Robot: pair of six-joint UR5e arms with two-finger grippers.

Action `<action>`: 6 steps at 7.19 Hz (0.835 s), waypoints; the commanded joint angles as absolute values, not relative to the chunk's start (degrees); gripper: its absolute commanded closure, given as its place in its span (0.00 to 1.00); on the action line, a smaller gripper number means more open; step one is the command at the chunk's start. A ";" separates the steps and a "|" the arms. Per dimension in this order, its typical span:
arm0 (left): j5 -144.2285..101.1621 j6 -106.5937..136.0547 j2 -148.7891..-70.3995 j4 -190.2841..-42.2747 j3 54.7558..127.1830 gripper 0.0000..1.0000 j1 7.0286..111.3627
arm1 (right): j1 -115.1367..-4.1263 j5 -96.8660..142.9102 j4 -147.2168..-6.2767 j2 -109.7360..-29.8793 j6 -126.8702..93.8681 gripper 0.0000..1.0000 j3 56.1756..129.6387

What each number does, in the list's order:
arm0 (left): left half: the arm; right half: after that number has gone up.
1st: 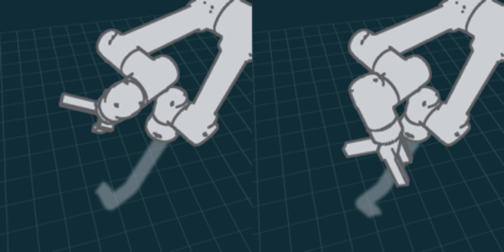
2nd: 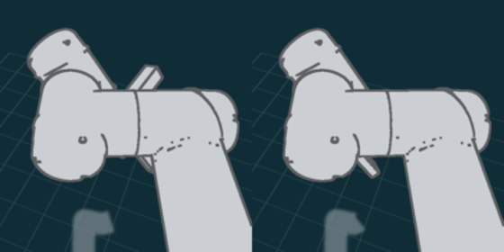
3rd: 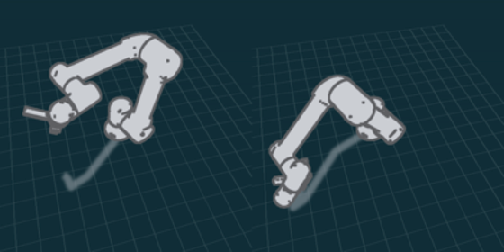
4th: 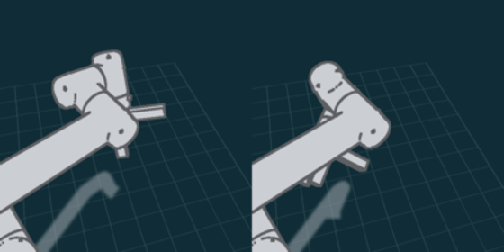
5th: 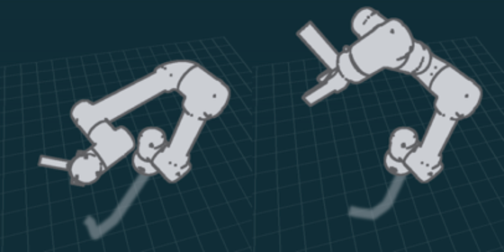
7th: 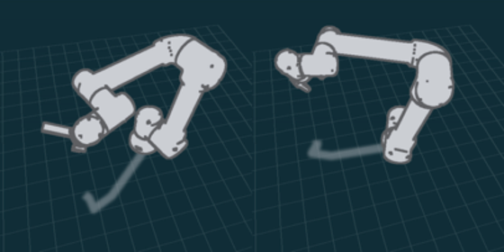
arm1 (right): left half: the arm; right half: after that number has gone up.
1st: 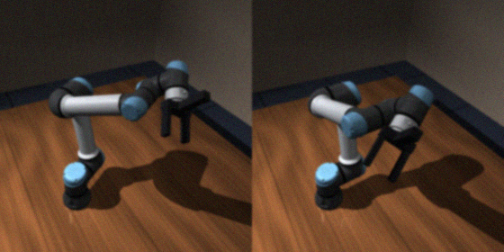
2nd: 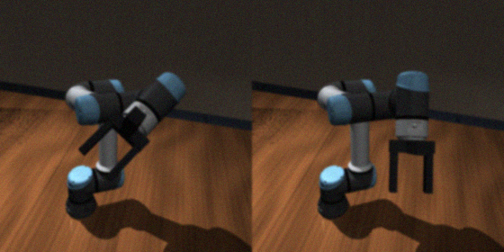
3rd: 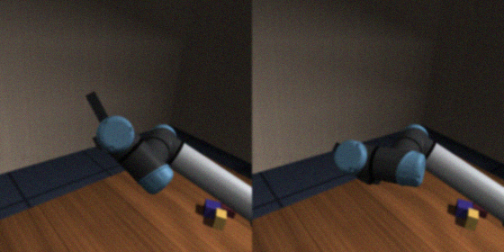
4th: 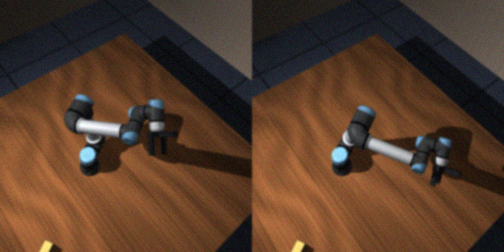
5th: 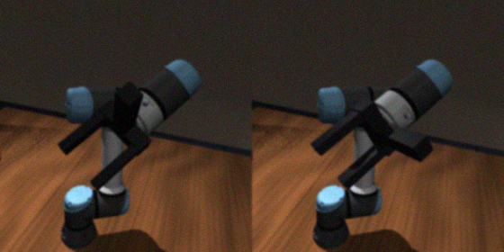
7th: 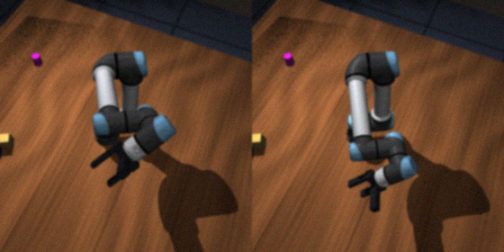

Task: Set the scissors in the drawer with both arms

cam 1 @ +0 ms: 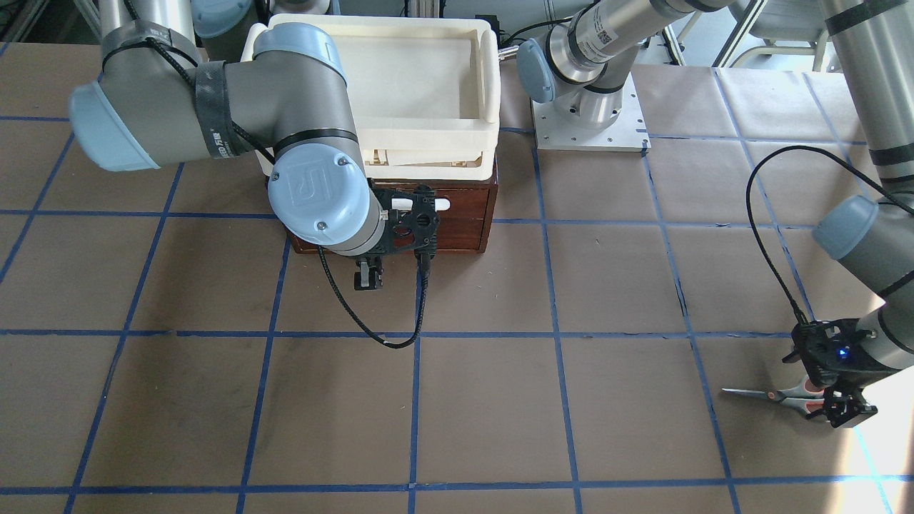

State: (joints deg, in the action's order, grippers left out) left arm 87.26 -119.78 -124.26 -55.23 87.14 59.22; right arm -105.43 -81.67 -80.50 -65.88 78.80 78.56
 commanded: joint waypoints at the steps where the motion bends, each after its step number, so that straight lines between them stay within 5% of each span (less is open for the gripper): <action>1: 87.01 -122.25 -126.38 -54.06 86.40 0.00 58.62 | -106.43 -84.45 -80.51 -65.83 78.84 0.15 80.76; 5: 87.45 -123.92 -128.85 -53.70 86.40 0.01 58.62 | -106.87 -84.20 -80.95 -64.16 78.84 0.15 81.12; 6: 87.63 -123.93 -129.02 -53.70 86.40 0.08 58.62 | -106.88 -84.29 -80.95 -64.07 79.27 0.15 81.12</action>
State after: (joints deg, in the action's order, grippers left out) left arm 87.40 -123.84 -128.71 -53.71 86.40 58.63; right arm -106.84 -84.15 -80.98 -64.30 78.92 81.09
